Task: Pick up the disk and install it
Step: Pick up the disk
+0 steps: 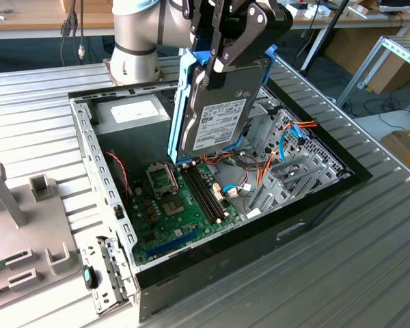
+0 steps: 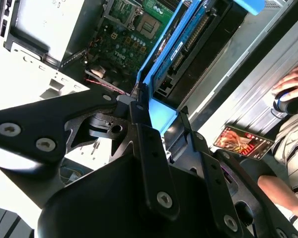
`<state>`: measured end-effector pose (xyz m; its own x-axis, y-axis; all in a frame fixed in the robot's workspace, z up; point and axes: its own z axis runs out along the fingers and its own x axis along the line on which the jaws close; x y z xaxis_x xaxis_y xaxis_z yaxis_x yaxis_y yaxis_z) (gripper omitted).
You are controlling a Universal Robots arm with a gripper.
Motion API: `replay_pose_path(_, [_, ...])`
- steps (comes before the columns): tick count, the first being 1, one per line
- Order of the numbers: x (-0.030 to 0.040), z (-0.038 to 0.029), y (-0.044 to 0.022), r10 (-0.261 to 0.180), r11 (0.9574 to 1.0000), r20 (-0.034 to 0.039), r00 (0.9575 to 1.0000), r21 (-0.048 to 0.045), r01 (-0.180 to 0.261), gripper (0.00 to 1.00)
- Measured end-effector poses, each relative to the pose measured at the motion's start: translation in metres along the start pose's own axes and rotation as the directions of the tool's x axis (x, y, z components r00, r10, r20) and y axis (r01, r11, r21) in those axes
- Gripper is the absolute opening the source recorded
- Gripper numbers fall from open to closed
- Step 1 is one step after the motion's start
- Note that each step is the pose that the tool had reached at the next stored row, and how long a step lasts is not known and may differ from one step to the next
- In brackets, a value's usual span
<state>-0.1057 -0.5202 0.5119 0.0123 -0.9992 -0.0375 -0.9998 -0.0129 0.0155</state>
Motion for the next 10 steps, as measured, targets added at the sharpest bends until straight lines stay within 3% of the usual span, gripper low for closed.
replay_pose_path(10, [0.0016,-0.0001,0.0000,0.000,1.0000,-0.0001,1.0000,-0.0001,0.000,0.36])
